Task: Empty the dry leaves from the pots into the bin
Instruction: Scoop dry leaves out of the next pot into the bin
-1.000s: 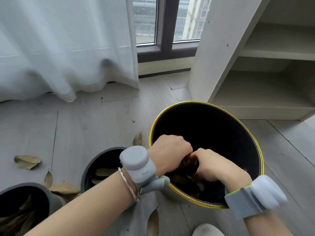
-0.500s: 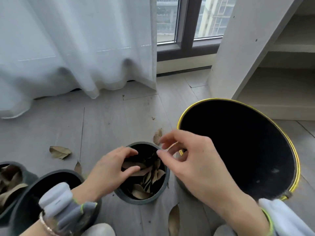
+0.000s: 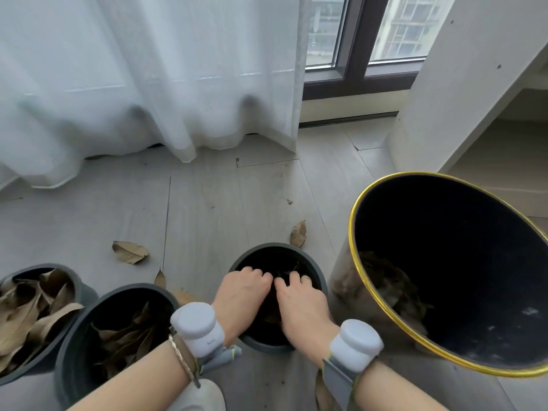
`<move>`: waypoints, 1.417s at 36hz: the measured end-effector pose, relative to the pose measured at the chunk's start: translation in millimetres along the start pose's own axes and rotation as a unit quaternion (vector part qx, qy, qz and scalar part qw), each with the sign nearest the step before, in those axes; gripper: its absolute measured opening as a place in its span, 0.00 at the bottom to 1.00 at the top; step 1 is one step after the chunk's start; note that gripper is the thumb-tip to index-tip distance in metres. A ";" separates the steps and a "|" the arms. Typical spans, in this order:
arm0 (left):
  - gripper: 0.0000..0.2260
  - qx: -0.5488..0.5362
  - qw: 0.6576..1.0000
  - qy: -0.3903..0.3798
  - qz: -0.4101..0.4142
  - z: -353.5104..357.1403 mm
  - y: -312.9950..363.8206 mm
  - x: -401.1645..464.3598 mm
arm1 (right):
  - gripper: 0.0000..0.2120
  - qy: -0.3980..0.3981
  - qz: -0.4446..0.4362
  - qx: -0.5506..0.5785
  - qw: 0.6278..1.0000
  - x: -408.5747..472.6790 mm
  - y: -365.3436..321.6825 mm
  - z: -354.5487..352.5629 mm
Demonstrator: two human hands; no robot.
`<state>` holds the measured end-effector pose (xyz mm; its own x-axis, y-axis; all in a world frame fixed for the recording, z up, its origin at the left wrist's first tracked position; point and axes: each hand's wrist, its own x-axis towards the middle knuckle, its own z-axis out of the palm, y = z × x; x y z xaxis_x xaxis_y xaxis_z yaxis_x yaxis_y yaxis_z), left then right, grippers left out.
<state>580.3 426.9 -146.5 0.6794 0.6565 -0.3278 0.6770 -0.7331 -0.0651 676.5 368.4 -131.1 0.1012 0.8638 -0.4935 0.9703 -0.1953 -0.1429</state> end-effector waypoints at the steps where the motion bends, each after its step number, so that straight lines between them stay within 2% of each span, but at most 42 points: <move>1: 0.13 0.000 1.000 0.015 0.002 -2.4 -0.1 1.0 | 0.25 0.006 -0.002 0.007 1.000 1.4 0.9 0.2; 3: 0.12 -0.010 1.000 0.023 0.004 -2.4 -3.8 -0.3 | 0.21 0.023 -0.006 0.028 0.999 2.8 2.8 -0.1; 5: 0.08 -0.034 0.996 0.073 0.027 -3.7 -9.6 -4.7 | 0.20 0.042 -0.009 0.055 0.998 2.9 4.4 -1.0; 8: 0.16 -0.069 0.992 0.094 0.036 3.3 -21.1 -7.1 | 0.19 0.072 -0.011 0.095 0.993 1.3 6.2 -3.1; 12: 0.06 -0.150 0.981 0.123 0.019 -1.5 -24.3 -19.3 | 0.19 0.105 -0.016 0.121 0.987 -0.6 6.2 -6.6; 16: 0.11 -0.184 0.975 0.122 0.005 -6.1 -26.1 -22.5 | 0.18 0.113 -0.015 0.138 0.984 -1.4 5.3 -9.6; 26: 0.08 -0.171 0.980 0.101 0.022 -25.5 -24.4 -31.0 | 0.14 0.125 0.021 0.224 0.966 -14.9 6.2 -27.5; 31: 0.09 -0.171 0.978 0.106 0.046 -54.7 -28.7 -39.7 | 0.14 0.138 0.024 0.256 0.957 -30.2 4.4 -52.7; 39: 0.08 -0.170 0.975 0.124 0.066 -118.3 -26.3 -48.8 | 0.08 0.200 0.010 0.314 0.928 -56.5 20.5 -100.3; 47: 0.08 -0.208 0.958 0.160 0.113 -177.6 21.0 -27.1 | 0.08 0.250 0.020 0.328 0.911 -92.2 81.9 -140.2; 51: 0.08 -0.209 0.956 0.155 0.136 -179.8 52.7 4.7 | 0.10 0.230 0.066 0.326 0.914 -93.4 121.5 -138.0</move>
<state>670.0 423.3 18.0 0.8535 0.5207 0.0192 0.4740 -0.7911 0.3866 815.3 328.1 16.0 0.4353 0.8874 -0.1517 0.6201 -0.4177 -0.6640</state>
